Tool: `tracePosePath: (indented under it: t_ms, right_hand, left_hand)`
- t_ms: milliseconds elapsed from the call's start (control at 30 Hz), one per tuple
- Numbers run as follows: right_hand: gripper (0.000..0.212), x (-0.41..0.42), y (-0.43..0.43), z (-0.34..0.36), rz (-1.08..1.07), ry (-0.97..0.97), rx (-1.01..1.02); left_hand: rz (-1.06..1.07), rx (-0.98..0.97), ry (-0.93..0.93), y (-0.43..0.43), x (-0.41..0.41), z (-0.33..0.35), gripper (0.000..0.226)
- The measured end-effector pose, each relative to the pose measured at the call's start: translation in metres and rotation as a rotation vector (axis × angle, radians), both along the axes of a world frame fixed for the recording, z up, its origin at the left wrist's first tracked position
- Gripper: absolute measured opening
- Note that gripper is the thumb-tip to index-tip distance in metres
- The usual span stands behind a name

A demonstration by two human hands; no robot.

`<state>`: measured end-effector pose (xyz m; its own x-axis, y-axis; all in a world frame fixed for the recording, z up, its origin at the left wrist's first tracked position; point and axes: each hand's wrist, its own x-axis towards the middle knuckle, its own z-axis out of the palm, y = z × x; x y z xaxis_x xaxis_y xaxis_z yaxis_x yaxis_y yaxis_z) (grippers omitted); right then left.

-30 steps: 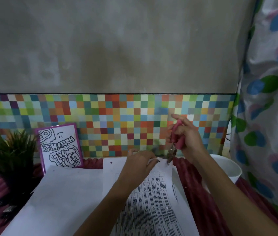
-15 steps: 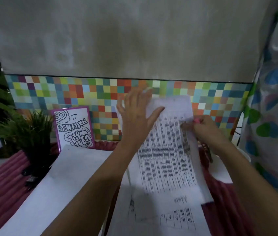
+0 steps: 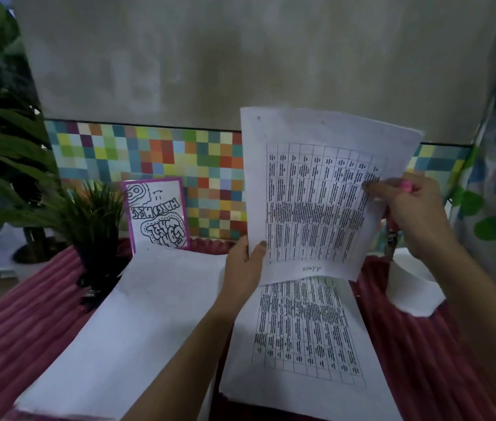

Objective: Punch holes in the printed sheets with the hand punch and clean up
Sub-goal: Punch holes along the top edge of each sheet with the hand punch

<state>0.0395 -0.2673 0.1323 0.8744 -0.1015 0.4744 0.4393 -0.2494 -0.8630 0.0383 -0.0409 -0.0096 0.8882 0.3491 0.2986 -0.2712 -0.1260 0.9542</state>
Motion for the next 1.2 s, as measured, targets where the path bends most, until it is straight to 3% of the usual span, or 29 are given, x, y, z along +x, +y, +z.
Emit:
tracePosePath:
  t_ms: [133, 300, 400, 467, 567, 700, 867, 933, 1033, 1133, 1167, 1200]
  right_hand:
    - [0.031, 0.003, 0.002, 0.004, -0.033, -0.019, -0.010]
    - [0.036, 0.023, 0.017, 0.031, -0.146, -0.145, -0.045]
    - [0.026, 0.037, 0.046, 0.050, -0.136, -0.117, -0.153]
    - [0.024, 0.041, 0.078, 0.051, -0.052, -0.054, -0.264]
    - [0.019, 0.042, 0.132, 0.027, 0.155, 0.194, -0.423]
    - [0.006, 0.042, 0.192, -0.034, 0.347, 0.459, -0.790]
    - [0.040, 0.041, 0.227, -0.096, 0.408, 0.576, -1.088]
    - [0.043, 0.041, 0.230, -0.109, 0.398, 0.566, -1.115]
    - [0.043, 0.041, 0.229, -0.124, 0.366, 0.576, -1.098]
    - [0.015, 0.041, 0.225, -0.130, 0.303, 0.564, -1.002]
    - [0.017, 0.041, 0.224, -0.130, 0.262, 0.545, -0.971]
    - [0.033, 0.041, 0.223, -0.130, 0.200, 0.524, -0.949]
  left_hand:
    - [-0.001, 0.017, 0.005, -0.001, -0.002, 0.002, 0.013]
    - [0.020, 0.092, -0.064, 0.029, -0.028, 0.058, 0.020]
    - [0.097, 0.117, -0.062, 0.074, -0.057, 0.095, 0.009]
    - [0.147, 0.103, 0.023, 0.108, -0.080, 0.113, 0.014]
    - [0.164, 0.096, 0.206, 0.160, -0.118, 0.110, 0.011]
    - [0.212, 0.324, 0.457, 0.194, -0.158, 0.078, 0.010]
    - [0.184, 0.464, 0.668, 0.215, -0.174, 0.018, 0.021]
    - [0.199, 0.576, 0.691, 0.221, -0.175, -0.003, 0.032]
    - [0.270, 0.719, 0.689, 0.223, -0.174, -0.018, 0.023]
    - [0.354, 0.810, 0.662, 0.222, -0.172, -0.024, 0.024]
    - [0.386, 0.846, 0.649, 0.221, -0.171, -0.025, 0.025]
    - [0.406, 0.880, 0.632, 0.219, -0.168, -0.025, 0.026]
